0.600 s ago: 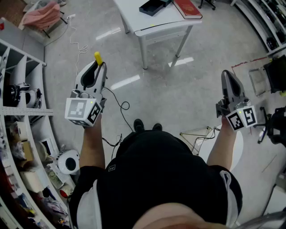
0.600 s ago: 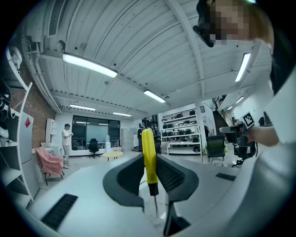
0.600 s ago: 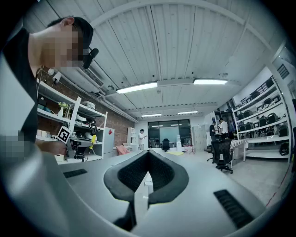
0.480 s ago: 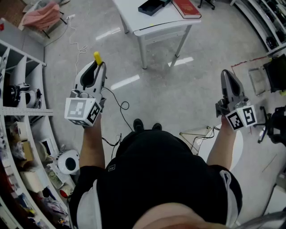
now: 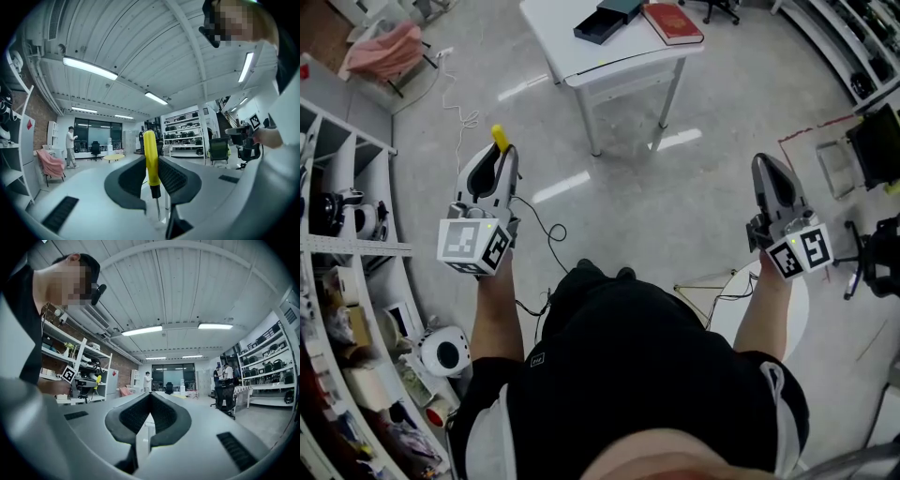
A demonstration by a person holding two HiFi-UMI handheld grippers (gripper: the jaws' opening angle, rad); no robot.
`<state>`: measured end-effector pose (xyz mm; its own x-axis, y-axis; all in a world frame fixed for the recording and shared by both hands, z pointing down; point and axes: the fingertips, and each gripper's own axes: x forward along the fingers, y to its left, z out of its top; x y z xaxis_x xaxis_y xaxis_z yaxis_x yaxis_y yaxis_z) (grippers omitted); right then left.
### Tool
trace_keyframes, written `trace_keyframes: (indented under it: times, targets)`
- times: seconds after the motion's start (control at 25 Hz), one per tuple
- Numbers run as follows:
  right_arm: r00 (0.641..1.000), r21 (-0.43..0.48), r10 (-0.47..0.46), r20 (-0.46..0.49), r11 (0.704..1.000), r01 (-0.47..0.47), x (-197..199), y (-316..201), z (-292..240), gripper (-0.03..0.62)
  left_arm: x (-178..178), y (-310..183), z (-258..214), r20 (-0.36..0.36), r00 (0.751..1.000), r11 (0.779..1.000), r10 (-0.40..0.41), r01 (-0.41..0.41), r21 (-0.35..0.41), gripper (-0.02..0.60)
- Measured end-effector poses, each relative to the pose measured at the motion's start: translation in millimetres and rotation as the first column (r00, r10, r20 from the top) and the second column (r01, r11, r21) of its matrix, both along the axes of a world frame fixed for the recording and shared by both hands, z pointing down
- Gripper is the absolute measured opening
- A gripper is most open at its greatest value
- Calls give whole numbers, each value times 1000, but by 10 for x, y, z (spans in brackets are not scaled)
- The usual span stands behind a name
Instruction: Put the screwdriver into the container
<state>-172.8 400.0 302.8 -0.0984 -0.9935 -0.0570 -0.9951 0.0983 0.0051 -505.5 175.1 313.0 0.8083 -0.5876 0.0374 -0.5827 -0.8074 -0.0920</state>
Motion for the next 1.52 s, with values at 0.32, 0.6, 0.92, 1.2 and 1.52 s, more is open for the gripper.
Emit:
trace_keyframes:
  times: [0.32,0.6,0.92,1.2,1.52]
  targets:
    - [999,11,11,31,1000,-11,152,102,25,28,126,8,123,-1,1000,1000,-2,2,-25,87]
    - [998,0,44,39,999,-44,350,45,21,28,406,-248,127,-26,999,999,28,-29,-28,87]
    - [997,-29,65,36,998,-64,717,-501,47,28,800,-821,249,-36,998,998,46,-48,-45,86]
    - [999,-50,47,18,998,-46,1013,-1330,-44,28,1176,-1576,292,-50,997,997,51,-54,-61,87]
    - [1000,-40,19,-1,999,-19,1155,-2264,-197,28,1403,-2344,234,-73,996,996,58,-62,-57,87]
